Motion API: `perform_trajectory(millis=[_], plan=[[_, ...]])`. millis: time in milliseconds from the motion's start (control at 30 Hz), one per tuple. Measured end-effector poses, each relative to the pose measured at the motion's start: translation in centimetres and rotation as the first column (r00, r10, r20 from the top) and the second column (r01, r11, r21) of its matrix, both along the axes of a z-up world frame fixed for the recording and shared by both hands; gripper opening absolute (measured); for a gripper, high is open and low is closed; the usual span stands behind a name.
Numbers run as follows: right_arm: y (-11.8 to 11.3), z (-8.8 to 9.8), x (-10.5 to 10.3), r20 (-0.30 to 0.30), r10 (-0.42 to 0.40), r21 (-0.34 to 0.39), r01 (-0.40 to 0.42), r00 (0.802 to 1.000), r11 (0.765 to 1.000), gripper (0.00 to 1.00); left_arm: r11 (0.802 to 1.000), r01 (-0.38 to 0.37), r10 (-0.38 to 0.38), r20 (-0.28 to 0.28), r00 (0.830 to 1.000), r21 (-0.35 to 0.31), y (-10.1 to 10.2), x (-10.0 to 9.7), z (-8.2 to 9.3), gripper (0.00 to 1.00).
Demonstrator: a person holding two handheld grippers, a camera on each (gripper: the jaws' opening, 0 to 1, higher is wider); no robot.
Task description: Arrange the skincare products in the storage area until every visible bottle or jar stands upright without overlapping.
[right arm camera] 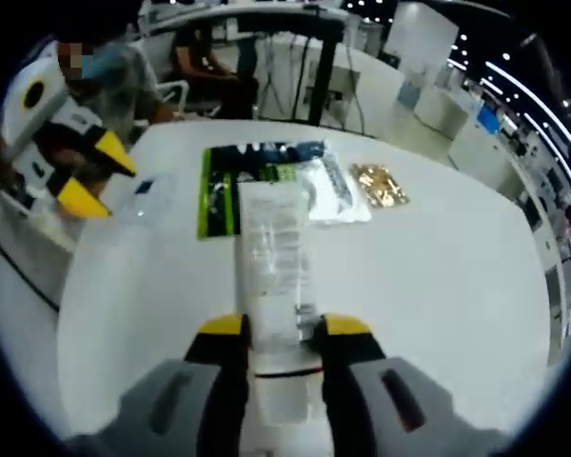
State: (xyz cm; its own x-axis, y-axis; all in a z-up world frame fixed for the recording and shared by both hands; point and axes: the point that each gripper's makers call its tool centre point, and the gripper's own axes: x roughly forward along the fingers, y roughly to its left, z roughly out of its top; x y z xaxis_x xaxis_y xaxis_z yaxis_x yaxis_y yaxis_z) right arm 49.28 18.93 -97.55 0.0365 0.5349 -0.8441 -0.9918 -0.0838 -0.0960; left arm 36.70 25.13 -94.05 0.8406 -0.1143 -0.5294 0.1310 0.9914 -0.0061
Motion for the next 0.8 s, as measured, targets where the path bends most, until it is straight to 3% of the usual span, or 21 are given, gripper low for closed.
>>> perform_trajectory(millis=[267, 467, 533, 667, 800], plan=[[-2.1, -0.1, -2.6, 0.003, 0.119, -0.074, -0.119, 0.993, 0.990, 0.28, 0.999, 0.045, -0.045, -0.002, 0.999, -0.009, -0.6, 0.3, 0.0, 0.22], [-3.5, -0.1, -3.8, 0.081, 0.280, -0.139, -0.268, 0.957, 0.953, 0.28, 0.996, 0.092, -0.092, -0.006, 0.996, -0.006, -1.4, 0.0, -0.4, 0.23], [-3.9, -0.2, -4.2, 0.067, 0.313, -0.151, -0.301, 0.947, 0.942, 0.28, 0.994, 0.111, -0.111, -0.013, 0.994, -0.002, -1.6, -0.1, -0.7, 0.24], [-4.2, -0.1, -4.5, 0.057, 0.347, -0.148, -0.336, 0.936, 0.930, 0.28, 0.986, 0.166, -0.166, -0.012, 0.986, -0.004, -2.5, -0.4, -0.8, 0.26], [-4.3, 0.0, -4.5, 0.090, 0.371, -0.152, -0.356, 0.924, 0.922, 0.30, 0.981, 0.194, -0.194, -0.022, 0.981, -0.006, -3.0, -0.5, -1.1, 0.28]])
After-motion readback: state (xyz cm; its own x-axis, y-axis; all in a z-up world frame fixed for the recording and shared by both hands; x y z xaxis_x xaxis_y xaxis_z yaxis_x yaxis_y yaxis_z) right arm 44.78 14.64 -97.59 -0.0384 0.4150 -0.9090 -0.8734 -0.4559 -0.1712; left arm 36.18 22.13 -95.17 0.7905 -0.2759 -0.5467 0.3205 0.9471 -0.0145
